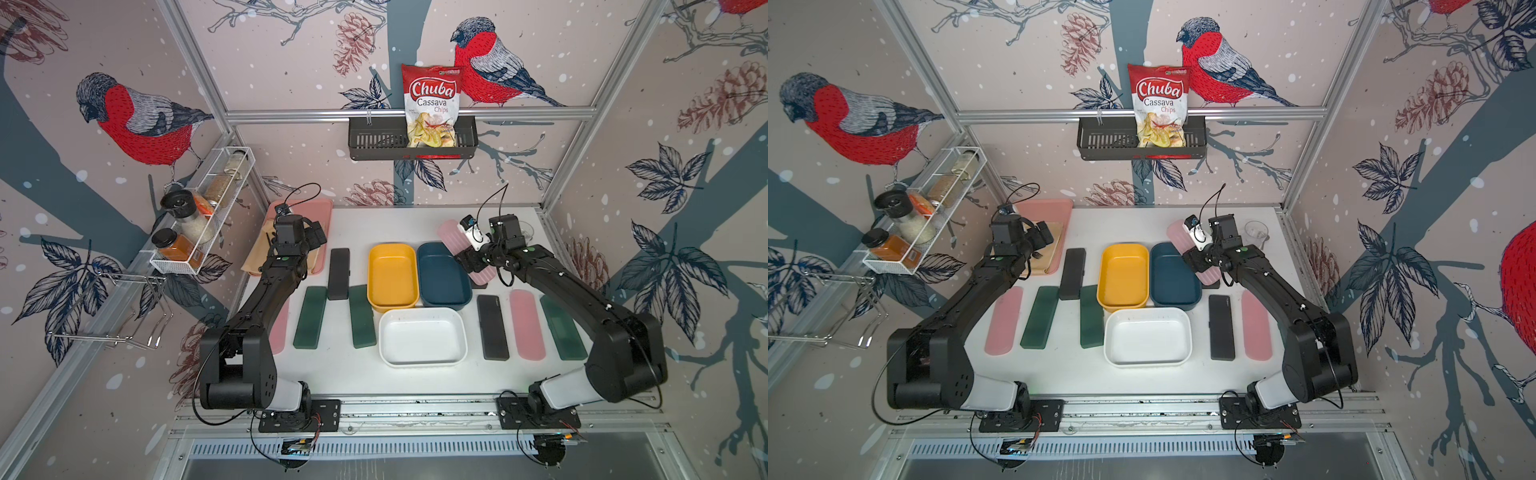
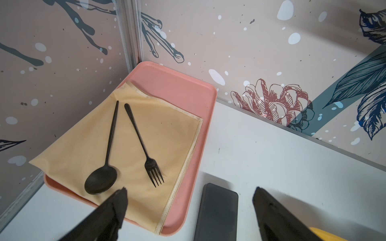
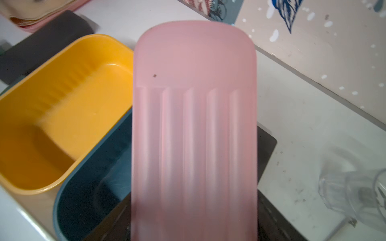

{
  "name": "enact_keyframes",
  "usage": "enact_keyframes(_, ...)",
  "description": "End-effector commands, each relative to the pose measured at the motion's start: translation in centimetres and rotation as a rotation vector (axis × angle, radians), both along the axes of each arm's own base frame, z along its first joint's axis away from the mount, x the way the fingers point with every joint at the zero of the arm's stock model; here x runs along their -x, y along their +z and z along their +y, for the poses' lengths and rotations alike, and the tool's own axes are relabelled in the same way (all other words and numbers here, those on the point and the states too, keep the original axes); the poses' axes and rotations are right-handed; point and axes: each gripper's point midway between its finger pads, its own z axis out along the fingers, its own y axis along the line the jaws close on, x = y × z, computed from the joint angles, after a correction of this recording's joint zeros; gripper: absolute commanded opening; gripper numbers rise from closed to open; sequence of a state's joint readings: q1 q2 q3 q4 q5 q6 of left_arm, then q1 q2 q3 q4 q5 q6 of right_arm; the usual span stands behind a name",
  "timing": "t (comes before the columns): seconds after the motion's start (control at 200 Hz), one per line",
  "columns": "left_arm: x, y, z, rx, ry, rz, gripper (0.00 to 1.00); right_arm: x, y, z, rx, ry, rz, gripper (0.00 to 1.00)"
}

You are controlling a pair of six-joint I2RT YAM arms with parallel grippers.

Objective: Place the pencil cases by color into the storage box
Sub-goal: Place the pencil case at the storage box.

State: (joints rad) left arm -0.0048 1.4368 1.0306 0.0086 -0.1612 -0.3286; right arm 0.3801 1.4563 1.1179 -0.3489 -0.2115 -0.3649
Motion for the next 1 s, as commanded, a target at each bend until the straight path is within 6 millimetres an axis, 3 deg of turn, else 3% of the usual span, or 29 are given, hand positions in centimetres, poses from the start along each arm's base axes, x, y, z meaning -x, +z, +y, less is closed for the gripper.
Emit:
enact_keyframes(0.0,0.1,0.4,-0.2,0.02,0.002,-0.006,0.97,2.2,0.8,2.2,0.007,0.176,-0.065,0.48)
enact_keyframes(0.255,0.5,0.3,-0.4,0.045,0.003,0.022,0.97,8.2,0.3,5.9,0.037,0.444,-0.111,0.46)
enact_keyframes(0.65,1.3,-0.2,-0.2,0.034,0.012,0.077,0.97,16.2,-2.0,10.4,0.117,0.634,-0.046,0.45)
enact_keyframes(0.835,1.5,-0.4,-0.3,0.042,0.006,0.096,0.97,19.3,-3.6,11.4,0.133,0.69,-0.002,0.46)
enact_keyframes(0.996,1.8,-0.2,-0.3,0.042,0.009,0.096,0.97,20.5,-5.7,11.2,0.184,0.724,0.023,0.46)
